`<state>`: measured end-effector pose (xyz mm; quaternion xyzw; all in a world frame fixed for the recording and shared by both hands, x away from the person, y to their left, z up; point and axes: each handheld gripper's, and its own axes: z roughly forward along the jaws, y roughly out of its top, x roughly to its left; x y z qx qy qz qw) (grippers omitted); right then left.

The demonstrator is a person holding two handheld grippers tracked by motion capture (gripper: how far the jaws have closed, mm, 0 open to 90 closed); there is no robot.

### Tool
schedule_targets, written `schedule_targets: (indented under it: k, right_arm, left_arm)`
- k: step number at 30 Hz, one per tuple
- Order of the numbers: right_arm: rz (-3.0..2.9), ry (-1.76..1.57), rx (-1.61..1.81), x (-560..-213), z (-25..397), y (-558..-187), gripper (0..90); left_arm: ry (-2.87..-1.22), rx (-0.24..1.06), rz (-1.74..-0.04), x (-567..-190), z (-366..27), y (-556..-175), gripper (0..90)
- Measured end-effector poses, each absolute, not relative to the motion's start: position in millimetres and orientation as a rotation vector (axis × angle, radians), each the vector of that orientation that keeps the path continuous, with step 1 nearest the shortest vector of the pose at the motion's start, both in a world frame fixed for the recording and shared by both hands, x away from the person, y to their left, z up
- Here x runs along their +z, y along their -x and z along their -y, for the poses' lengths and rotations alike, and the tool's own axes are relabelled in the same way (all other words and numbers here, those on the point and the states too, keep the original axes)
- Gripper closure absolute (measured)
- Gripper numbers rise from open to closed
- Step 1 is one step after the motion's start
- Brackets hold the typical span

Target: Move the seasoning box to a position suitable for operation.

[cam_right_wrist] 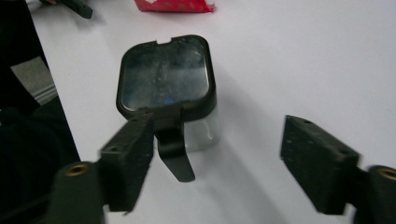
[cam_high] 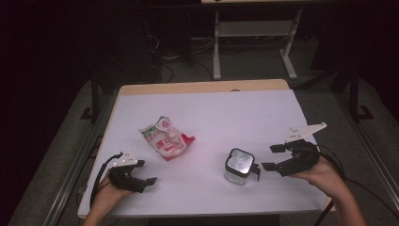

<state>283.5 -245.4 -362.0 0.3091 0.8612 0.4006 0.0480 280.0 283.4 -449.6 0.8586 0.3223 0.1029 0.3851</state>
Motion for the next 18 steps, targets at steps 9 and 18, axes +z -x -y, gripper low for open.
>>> schedule_targets:
  k: [9,18]
  right_arm:
    - [-2.495,-0.959,1.238,-389.1,257.8,-262.7,81.9]
    - [-2.507,-0.903,1.263,-407.7,250.5,-246.3,89.9]
  left_arm:
    - [-2.178,0.272,-0.820,-449.0,-284.3,-280.6,13.7]
    - [-2.180,0.276,-0.814,-448.5,-282.6,-279.2,13.7]
